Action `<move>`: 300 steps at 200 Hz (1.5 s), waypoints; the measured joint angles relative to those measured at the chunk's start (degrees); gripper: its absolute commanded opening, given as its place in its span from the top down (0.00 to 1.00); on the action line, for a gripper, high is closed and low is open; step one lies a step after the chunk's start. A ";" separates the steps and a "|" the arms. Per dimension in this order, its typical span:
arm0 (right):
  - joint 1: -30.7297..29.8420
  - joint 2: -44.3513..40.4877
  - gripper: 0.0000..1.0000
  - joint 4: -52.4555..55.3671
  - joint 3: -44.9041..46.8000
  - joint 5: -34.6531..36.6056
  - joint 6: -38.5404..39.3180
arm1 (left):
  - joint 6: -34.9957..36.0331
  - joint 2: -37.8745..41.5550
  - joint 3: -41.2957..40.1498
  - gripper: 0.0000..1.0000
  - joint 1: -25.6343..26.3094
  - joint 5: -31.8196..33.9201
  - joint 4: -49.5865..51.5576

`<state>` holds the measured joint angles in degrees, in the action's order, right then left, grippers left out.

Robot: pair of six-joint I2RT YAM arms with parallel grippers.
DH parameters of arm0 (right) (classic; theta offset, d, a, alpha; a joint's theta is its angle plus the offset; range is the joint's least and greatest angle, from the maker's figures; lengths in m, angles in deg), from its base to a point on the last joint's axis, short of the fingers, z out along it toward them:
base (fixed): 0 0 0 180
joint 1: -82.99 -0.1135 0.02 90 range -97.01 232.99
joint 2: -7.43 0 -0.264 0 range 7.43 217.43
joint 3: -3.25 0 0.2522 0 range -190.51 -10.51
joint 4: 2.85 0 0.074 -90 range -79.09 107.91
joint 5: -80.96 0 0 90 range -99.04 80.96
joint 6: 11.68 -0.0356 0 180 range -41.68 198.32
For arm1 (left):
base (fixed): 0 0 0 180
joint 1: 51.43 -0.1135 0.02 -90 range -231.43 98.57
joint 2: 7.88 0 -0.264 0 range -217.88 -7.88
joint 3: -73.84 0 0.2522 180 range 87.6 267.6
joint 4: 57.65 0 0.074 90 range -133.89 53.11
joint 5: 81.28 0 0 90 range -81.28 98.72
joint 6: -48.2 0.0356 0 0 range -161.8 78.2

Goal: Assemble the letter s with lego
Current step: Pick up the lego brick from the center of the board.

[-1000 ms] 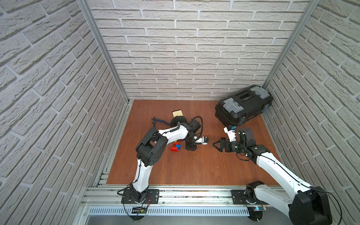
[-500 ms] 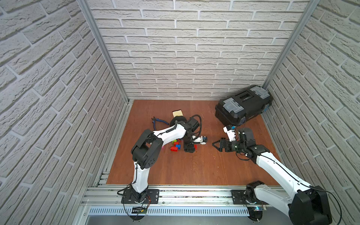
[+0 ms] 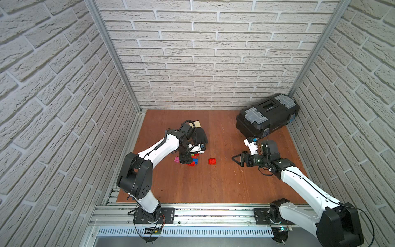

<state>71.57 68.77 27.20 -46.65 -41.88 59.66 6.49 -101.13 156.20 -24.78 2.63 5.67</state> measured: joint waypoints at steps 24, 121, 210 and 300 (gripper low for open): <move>0.00 0.00 0.03 -0.50 0.07 -0.31 0.00 | 2.36 0.11 -1.46 0.22 -2.36 2.23 0.07; 0.02 1.18 0.04 -1.97 0.48 -1.55 0.28 | 7.74 -5.03 -2.51 0.35 -5.66 8.59 -2.36; 0.02 2.27 0.04 -2.38 0.48 -1.97 0.90 | 8.50 -8.35 -2.51 0.50 -6.14 9.92 -3.23; 0.02 3.08 0.05 -2.80 0.48 -2.21 1.38 | 6.99 -9.66 -2.51 0.63 -6.40 9.92 -3.15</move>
<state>71.59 71.85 24.41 -46.17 -44.08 61.04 13.48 -110.79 153.68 -31.18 12.56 2.52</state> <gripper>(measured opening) 0.956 0.392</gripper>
